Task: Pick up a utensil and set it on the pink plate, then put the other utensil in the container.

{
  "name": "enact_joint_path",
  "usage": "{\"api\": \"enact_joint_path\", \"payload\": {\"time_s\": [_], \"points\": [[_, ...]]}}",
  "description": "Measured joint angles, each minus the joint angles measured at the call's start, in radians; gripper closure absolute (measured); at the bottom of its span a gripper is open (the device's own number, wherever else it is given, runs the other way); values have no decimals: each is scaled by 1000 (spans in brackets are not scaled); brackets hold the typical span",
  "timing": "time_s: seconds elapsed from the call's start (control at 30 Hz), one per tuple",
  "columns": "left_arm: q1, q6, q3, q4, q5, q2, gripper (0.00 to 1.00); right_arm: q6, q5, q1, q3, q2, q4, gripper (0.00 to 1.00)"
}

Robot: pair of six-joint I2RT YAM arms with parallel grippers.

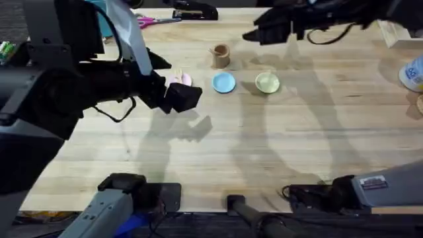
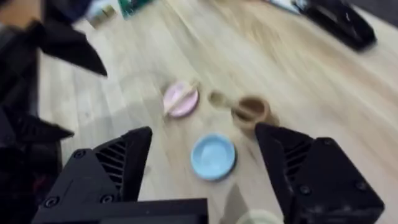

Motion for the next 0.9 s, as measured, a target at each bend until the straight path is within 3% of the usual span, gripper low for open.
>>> {"api": "enact_joint_path", "payload": {"time_s": [0.17,0.37,0.47,0.7,0.9], "points": [[0,0,0,0,0,0,5,-86,160,0,0,-133,-263,4],[0,0,0,0,0,0,5,-116,265,0,-3,-225,-437,4],[0,0,0,0,0,0,5,-123,312,0,-39,-281,-441,4],[0,0,0,0,0,0,6,-70,453,-5,-246,-485,-319,4],[0,0,0,0,0,0,5,0,532,-11,-333,-561,-313,4]]}}
